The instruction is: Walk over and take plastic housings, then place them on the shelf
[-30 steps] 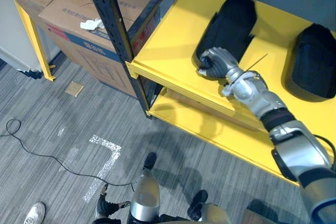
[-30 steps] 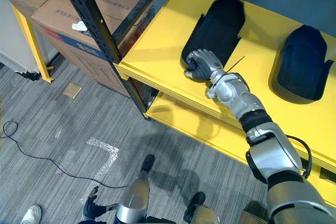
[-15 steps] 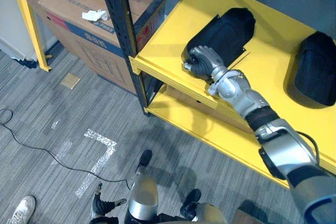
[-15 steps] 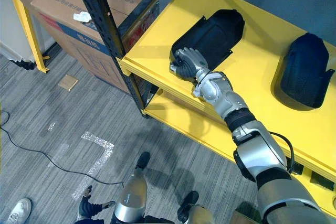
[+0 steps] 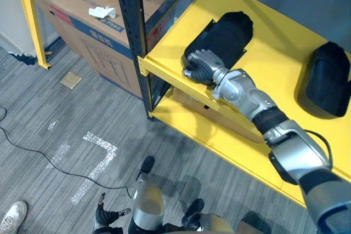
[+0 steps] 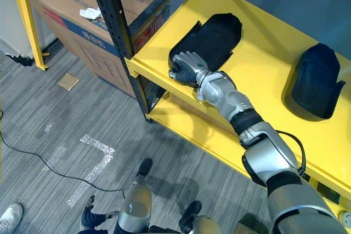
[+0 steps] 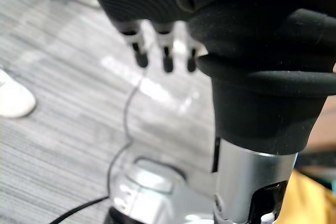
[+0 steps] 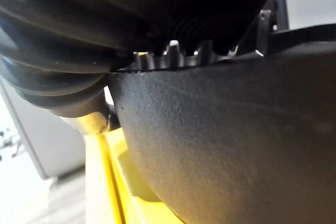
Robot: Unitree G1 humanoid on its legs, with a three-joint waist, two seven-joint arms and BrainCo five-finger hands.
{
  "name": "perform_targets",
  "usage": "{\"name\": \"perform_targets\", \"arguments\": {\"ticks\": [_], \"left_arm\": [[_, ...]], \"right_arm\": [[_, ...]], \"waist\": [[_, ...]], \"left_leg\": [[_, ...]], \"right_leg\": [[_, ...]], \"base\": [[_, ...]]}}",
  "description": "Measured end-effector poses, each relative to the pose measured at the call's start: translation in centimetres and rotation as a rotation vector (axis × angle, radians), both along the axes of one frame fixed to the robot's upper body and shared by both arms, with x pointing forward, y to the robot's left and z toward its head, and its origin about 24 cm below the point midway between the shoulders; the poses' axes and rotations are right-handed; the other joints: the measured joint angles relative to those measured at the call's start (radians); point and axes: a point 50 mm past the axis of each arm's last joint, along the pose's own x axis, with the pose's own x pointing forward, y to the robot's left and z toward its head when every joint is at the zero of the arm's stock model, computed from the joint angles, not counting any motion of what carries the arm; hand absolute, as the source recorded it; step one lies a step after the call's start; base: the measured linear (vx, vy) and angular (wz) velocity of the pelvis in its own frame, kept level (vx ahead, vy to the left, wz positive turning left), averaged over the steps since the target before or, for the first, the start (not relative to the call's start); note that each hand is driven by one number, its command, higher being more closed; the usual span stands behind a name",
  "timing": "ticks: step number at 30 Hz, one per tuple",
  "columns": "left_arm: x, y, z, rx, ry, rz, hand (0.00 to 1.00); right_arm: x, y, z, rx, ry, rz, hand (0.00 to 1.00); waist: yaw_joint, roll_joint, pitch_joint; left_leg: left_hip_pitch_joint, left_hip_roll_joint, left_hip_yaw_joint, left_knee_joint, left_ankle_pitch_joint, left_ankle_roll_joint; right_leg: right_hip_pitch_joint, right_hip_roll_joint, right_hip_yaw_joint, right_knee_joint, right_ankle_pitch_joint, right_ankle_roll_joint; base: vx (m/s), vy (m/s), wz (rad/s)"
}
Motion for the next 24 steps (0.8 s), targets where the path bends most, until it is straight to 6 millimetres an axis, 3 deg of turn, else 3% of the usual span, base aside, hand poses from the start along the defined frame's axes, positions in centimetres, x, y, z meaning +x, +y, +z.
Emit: {"name": "perform_targets", "arguments": {"ticks": [5, 6, 24], "left_arm": [[0.0, 0.0, 0.0, 0.001, 0.001, 0.000, 0.00], [0.0, 0.0, 0.0, 0.001, 0.002, 0.000, 0.00], [-0.1, 0.1, -0.1, -0.009, 0.018, 0.011, 0.00]], "right_arm": [[0.2, -0.6, 0.4, -0.033, 0.000, -0.017, 1.00], [0.2, -0.8, 0.5, -0.036, -0.003, -0.022, 0.00], [0.7, -3.7, 1.4, -0.153, -0.132, -0.128, 0.00]], "waist": [[0.000, -0.002, -0.001], [0.000, -0.002, -0.001], [-0.001, -0.002, -0.001]], "left_leg": [[0.000, 0.002, 0.000, 0.000, 0.000, 0.000], [0.000, 0.003, 0.001, 0.000, 0.000, 0.000], [-0.005, 0.012, 0.003, 0.000, 0.000, -0.001]], "right_leg": [[0.000, 0.001, 0.000, -0.002, 0.002, -0.001], [0.000, 0.002, 0.001, -0.002, 0.003, -0.002], [-0.009, 0.014, 0.003, -0.001, 0.004, -0.006]], "base": [[0.00, 0.000, 0.00], [0.00, 0.000, 0.00], [0.00, 0.000, 0.00]]}}
